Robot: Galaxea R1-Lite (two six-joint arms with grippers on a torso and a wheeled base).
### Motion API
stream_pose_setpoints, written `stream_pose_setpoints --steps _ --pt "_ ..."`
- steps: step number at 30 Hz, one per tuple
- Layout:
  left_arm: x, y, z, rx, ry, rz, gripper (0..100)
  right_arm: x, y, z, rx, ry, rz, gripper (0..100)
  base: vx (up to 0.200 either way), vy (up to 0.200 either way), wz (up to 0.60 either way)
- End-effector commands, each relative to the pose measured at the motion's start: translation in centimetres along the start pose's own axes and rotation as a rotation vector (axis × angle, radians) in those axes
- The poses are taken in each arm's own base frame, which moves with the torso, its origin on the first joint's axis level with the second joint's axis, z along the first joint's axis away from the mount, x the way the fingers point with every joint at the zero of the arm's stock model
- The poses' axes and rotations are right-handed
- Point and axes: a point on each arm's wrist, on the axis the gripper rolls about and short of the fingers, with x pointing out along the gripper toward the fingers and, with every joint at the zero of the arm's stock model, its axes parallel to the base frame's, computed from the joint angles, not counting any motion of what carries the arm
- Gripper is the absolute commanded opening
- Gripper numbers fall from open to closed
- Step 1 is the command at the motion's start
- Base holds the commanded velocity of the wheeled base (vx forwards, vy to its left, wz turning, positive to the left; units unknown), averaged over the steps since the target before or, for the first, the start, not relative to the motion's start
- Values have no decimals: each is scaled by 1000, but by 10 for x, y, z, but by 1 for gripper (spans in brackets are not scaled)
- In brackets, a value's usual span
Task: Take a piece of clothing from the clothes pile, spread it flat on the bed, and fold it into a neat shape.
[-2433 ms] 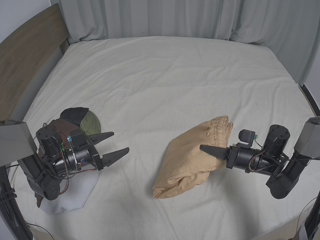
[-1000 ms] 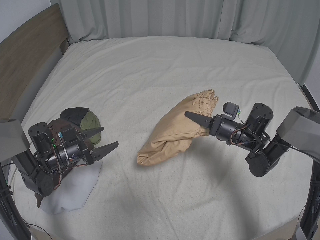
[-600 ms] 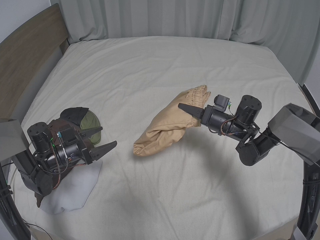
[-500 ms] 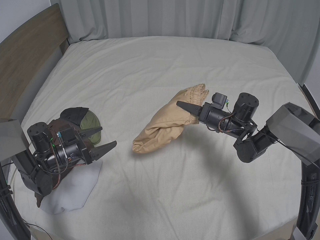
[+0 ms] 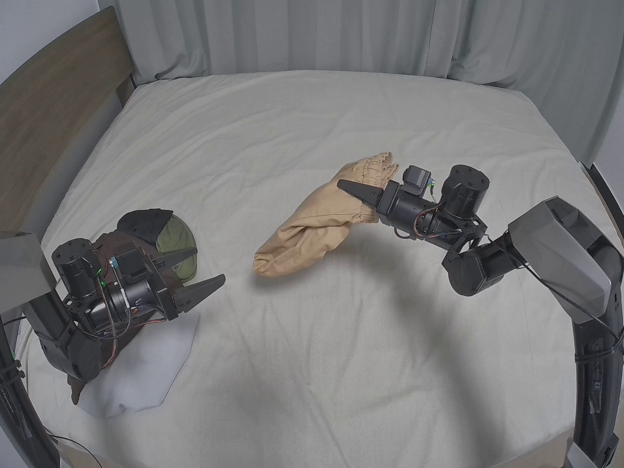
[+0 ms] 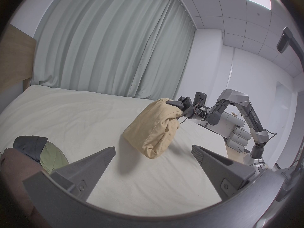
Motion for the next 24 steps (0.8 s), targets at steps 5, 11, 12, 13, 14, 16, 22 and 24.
stream_pose_setpoints --steps 5,11,12,13,14,16,22,24 --pt "0 1 -2 -6 5 -4 100 6 -15 14 6 -33 -1 0 0 0 0" --pt "0 1 -3 -8 9 -4 100 10 -30 11 12 -33 -15 0 0 0 0" --pt "0 1 -3 -8 9 -4 100 10 -32 11 14 -32 -18 0 0 0 0" --pt "0 0 -3 -8 9 -5 100 10 -36 9 18 -30 -22 0 0 0 0" --pt "0 0 -4 -10 11 -5 100 10 -39 6 22 -26 -27 0 0 0 0" --pt "1 0 -5 -12 13 -7 100 9 -45 2 33 -19 -39 0 0 0 0" --pt "1 1 -7 -14 16 -5 100 -5 -65 -9 73 0 -97 0 0 0 0" --pt "1 1 -6 -13 15 -5 100 -11 -70 -11 84 2 -117 0 0 0 0"
